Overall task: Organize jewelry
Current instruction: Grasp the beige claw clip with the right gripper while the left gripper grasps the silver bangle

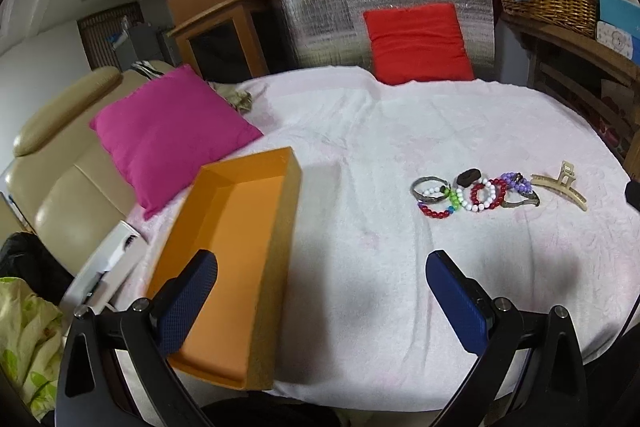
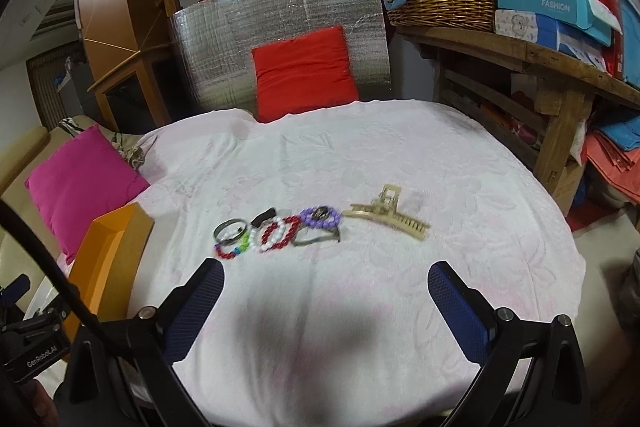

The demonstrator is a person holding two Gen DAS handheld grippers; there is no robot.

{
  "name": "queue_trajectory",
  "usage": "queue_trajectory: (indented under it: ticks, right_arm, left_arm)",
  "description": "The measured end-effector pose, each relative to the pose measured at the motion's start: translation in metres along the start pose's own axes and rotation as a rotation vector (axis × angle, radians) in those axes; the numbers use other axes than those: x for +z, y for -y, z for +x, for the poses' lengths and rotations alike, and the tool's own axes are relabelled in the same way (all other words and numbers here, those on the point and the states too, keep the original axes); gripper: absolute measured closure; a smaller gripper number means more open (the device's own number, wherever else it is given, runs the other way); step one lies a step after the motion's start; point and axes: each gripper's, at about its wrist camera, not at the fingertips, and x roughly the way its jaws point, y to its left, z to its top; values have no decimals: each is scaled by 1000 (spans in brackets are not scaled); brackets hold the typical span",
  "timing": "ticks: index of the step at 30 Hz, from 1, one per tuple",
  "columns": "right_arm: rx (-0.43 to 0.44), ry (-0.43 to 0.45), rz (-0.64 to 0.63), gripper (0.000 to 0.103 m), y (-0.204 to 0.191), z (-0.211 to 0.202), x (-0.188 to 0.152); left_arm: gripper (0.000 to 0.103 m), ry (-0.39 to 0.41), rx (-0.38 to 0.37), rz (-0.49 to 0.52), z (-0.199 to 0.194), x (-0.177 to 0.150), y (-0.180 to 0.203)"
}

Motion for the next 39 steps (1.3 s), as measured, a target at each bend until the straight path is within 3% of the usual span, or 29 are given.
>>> queue_trajectory:
  ticks: [5,10,14,24,27,28,31,35,39]
  right_arm:
    - [33,-33,22,1,42,43,19]
    - [43,-133,102,19,89,100,33]
    - [79,-196,132,24,107,142,37]
    - [131,-307,188,28,102,212,49]
    - [114,-342,212,43,99,229,47]
    - [112,-355,218,49,100,233,46]
    - [92,-354,218,56,97,239,44]
    - [78,-340,219,58,94,242,43]
    - [61,-334,225,58,92,241,43]
  left_arm:
    - [0,-80,-63,-27,52,10,22]
    - [0,-162,-197,-62,102,16,48]
    - [0,-177,-257,-76,132,20,62]
    - [0,-250,-319,-103,189,32,73]
    - [2,-255,-319,-79,200,38,78]
    - [7,-256,-322,-70,203,39,80]
    - [18,-286,-349,-59,215,41,85]
    - [20,-349,-384,-54,231,41,93]
    - [20,-352,-390,-87,239,48,92]
